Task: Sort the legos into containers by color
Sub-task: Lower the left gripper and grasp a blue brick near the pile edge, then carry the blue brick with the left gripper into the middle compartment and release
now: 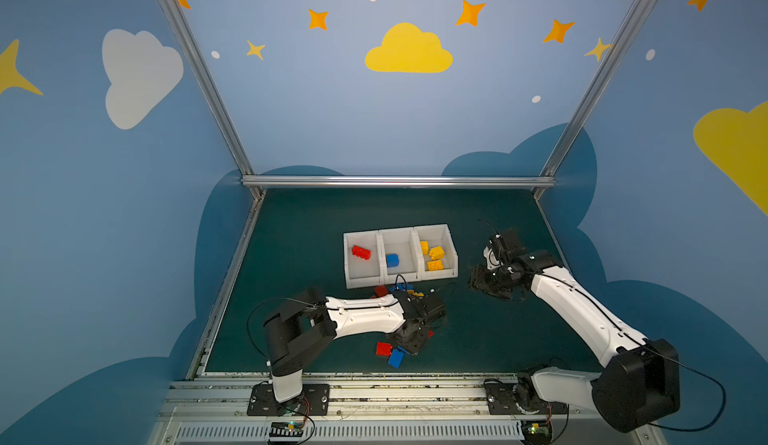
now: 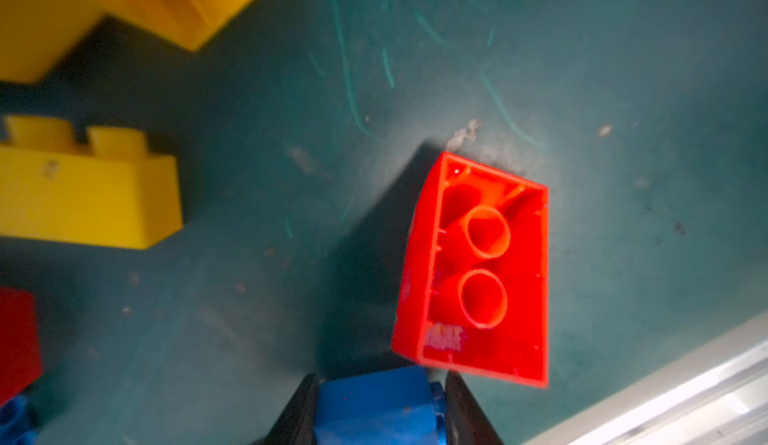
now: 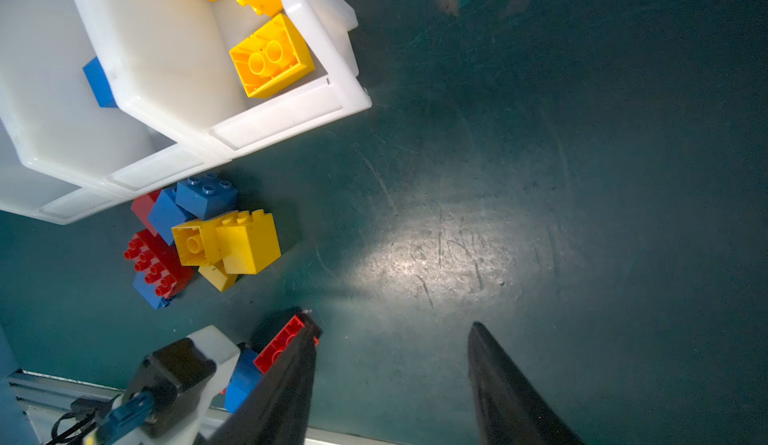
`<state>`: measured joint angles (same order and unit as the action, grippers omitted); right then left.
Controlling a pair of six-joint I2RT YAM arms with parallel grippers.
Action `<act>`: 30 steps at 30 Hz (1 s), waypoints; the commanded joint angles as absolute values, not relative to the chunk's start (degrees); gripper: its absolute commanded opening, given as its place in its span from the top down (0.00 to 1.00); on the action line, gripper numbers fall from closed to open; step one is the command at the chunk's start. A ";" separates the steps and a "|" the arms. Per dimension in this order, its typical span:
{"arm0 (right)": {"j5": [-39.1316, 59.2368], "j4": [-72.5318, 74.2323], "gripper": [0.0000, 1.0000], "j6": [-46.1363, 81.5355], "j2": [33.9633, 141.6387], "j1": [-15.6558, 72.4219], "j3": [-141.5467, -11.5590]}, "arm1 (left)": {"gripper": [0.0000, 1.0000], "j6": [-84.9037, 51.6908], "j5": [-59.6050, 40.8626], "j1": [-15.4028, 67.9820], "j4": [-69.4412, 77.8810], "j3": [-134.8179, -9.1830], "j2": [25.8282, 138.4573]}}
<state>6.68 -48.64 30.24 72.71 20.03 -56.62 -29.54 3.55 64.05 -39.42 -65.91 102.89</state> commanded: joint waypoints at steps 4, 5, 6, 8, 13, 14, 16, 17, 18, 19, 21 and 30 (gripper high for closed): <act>6.33 -49.81 0.41 30.33 70.75 19.64 -56.51 | 0.57 -25.72 5.44 58.58 -41.67 -69.35 95.72; 6.21 -49.92 0.41 30.32 70.68 19.56 -56.60 | 0.57 -24.83 5.66 57.24 -41.80 -69.81 94.72; 6.21 -49.92 0.41 30.32 70.59 19.45 -56.68 | 0.57 -24.51 6.30 55.74 -41.83 -70.27 93.79; 6.33 -49.92 0.41 30.32 70.58 19.42 -56.85 | 0.56 -23.82 8.44 53.03 -41.21 -71.12 92.34; 6.83 -50.17 0.42 30.08 71.32 19.34 -57.82 | 0.55 -19.20 8.71 45.99 -38.34 -75.05 92.53; 6.92 -50.27 0.42 30.07 71.43 19.29 -58.08 | 0.55 -18.23 8.61 44.79 -37.58 -75.98 93.25; 7.03 -50.53 0.42 29.97 71.44 19.31 -58.40 | 0.55 -16.85 8.45 42.68 -37.26 -78.53 95.46; 7.01 -50.75 0.42 29.88 71.30 19.33 -58.45 | 0.55 -16.36 8.27 41.66 -37.39 -80.14 96.93; 6.86 -50.88 0.42 29.80 71.01 19.34 -58.45 | 0.55 -15.90 8.04 40.86 -37.57 -81.64 98.52; 6.77 -51.01 0.42 29.82 70.78 19.34 -58.36 | 0.55 -15.41 7.87 40.22 -37.70 -82.96 99.85; 6.52 -51.24 0.42 29.81 70.09 19.33 -58.05 | 0.55 -14.49 7.73 39.41 -37.51 -85.28 102.57; 6.42 -51.76 0.42 30.74 67.50 19.25 -56.10 | 0.49 -12.66 7.21 37.50 -36.91 -92.60 111.22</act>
